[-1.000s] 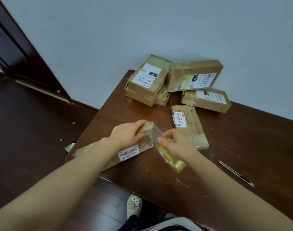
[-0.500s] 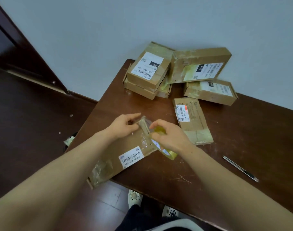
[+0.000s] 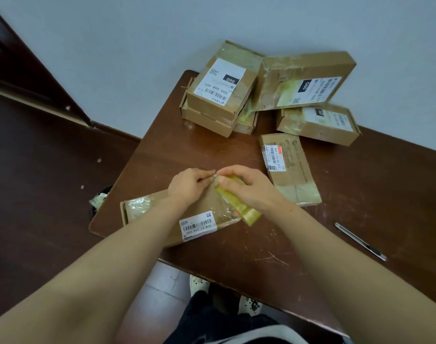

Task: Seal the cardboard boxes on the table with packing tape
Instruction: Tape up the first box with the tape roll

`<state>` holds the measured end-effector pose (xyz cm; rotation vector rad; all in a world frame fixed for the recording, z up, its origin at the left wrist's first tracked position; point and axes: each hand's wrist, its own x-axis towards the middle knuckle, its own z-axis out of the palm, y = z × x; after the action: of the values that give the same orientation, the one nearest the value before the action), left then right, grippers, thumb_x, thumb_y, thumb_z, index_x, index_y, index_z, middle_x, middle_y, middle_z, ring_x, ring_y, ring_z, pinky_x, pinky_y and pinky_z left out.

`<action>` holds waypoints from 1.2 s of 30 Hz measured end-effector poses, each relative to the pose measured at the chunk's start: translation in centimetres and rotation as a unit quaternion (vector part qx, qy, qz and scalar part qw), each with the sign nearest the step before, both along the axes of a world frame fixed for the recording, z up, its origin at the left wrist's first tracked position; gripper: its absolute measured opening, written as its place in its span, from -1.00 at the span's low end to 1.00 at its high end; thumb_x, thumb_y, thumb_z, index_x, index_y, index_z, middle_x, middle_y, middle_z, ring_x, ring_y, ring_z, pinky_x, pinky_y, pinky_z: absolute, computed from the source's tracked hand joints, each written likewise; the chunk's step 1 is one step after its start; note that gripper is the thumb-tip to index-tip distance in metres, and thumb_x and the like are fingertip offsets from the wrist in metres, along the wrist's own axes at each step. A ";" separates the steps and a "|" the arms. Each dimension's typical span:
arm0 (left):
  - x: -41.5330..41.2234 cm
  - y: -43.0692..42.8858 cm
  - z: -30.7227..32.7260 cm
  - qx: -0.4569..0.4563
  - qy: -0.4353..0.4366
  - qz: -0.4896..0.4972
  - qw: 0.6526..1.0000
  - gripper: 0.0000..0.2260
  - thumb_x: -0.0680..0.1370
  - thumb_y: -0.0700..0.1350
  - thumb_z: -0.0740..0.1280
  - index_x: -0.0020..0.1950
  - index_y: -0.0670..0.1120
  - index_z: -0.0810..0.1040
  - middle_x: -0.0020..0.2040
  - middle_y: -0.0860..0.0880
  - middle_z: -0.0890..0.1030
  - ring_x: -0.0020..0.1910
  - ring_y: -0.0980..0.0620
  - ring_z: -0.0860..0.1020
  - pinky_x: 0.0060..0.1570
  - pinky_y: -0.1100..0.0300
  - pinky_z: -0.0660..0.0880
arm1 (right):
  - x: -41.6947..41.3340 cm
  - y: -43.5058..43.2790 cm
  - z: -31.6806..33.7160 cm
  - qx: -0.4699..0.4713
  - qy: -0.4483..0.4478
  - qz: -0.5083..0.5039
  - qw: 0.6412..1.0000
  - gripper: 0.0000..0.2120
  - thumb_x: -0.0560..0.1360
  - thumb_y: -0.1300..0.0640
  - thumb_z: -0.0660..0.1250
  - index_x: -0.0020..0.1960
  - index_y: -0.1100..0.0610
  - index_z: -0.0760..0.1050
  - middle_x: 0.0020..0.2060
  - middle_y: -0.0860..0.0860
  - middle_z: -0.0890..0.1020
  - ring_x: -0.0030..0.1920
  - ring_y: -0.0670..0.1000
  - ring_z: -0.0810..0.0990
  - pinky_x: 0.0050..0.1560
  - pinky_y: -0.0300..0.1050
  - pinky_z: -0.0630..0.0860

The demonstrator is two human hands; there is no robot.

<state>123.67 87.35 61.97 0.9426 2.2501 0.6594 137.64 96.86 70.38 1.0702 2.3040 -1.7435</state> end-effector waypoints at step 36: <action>0.9 1.2 0.4 -0.035 0.000 0.072 0.997 -0.72 0.58 -0.06 0.21 0.25 0.10 0.57 0.30 0.06 0.54 0.34 -0.02 0.38 0.35 0.03 0.12 | 5.7 -3.8 -2.9 0.012 -0.253 0.022 0.967 -0.69 0.62 0.06 0.12 0.32 -0.09 0.47 -0.45 -0.16 0.52 -0.48 -0.03 0.64 -0.06 -0.08 0.62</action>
<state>124.53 88.59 62.33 0.7526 2.3400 0.6387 143.37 93.05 67.49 1.2753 2.0103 -1.2403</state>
